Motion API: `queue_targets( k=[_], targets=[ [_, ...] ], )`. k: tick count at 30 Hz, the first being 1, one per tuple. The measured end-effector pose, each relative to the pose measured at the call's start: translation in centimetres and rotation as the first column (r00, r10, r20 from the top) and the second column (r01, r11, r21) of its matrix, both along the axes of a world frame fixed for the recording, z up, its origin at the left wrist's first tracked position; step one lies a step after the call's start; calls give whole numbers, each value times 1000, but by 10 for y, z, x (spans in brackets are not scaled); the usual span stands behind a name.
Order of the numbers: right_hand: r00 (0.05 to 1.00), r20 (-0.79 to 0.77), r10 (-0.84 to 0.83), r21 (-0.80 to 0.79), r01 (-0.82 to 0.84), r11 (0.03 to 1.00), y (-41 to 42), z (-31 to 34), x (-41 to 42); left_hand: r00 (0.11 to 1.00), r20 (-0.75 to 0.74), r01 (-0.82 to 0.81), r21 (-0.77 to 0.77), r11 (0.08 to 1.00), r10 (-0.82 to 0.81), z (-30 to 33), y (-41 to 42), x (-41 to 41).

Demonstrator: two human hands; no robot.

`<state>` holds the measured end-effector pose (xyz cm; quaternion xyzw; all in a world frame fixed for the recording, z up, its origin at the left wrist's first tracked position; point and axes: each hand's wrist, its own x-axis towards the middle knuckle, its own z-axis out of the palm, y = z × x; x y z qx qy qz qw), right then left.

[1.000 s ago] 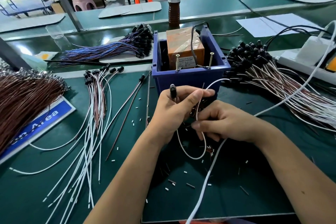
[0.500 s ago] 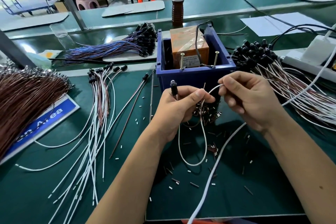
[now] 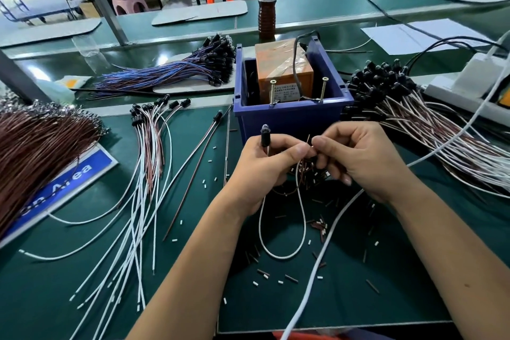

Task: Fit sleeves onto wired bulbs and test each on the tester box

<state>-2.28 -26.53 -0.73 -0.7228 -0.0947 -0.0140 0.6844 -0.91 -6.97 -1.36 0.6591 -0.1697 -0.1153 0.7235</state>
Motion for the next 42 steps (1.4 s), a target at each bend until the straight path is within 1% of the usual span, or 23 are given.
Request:
queue_targets(
  k=[6, 7, 10, 11, 15, 18, 20, 22, 25, 27, 29, 32, 34, 36, 38, 40, 42],
  targets=[
    [1000, -5, 3, 11, -3, 1000, 1, 1, 0, 999, -27, 30, -27, 999, -31, 0, 2, 0],
    [1000, -14, 6, 36, -5, 999, 1, 1, 0, 999, -35, 32, -32, 999, -33, -1, 2, 0],
    [996, -72, 53, 192, -38, 981, 1, 0, 1, 996, -79, 22, -84, 996, -29, -1, 2, 2],
    [994, -79, 74, 207, -56, 977, 1, 0, 1, 995, -96, 15, -110, 994, -26, -1, 2, 2],
    [992, -9, 126, 136, -124, 983, 3, -3, -1, 989, -137, 35, -188, 982, -61, 0, 3, 3],
    [992, -13, 122, 214, -117, 970, 6, -4, -1, 981, -162, 66, -242, 968, -107, 0, 3, 3],
    [995, -15, 103, 249, -96, 964, 8, -4, 0, 980, -143, 100, -242, 965, -137, 1, 3, 2],
    [998, 10, 62, 261, -63, 963, 8, -4, 0, 985, -115, 99, -219, 971, -127, 2, 4, 1],
    [995, 97, 32, 293, -59, 954, 5, 0, 1, 998, -54, 4, -182, 983, -14, 5, 6, 3],
    [987, 153, 40, 315, -87, 945, 4, 3, 0, 998, 37, -43, -184, 982, 50, 6, 6, 3],
    [986, 166, 15, 349, -73, 934, 5, 5, 0, 987, 111, -89, -204, 975, 113, 7, 6, 2],
    [973, 194, -125, 307, 61, 950, 9, 3, -1, 944, 194, -228, -197, 953, 266, 8, 3, 0],
    [938, 248, -243, 246, 182, 952, 12, 2, -1, 892, 242, -337, -206, 918, 382, 7, 1, 0],
    [869, 321, -377, 185, 333, 925, 13, 3, 0, 823, 287, -443, -216, 870, 490, 8, -1, 0],
    [774, 410, -483, 123, 478, 870, 15, 3, 1, 754, 311, -537, -215, 815, 579, 8, -2, 1],
    [692, 487, -533, 68, 578, 813, 17, 5, 2, 700, 323, -605, -206, 769, 637, 7, -3, 2],
    [635, 549, -543, 9, 645, 764, 21, 7, 3, 661, 358, -640, -191, 744, 660, 7, -6, 1]
  ],
)
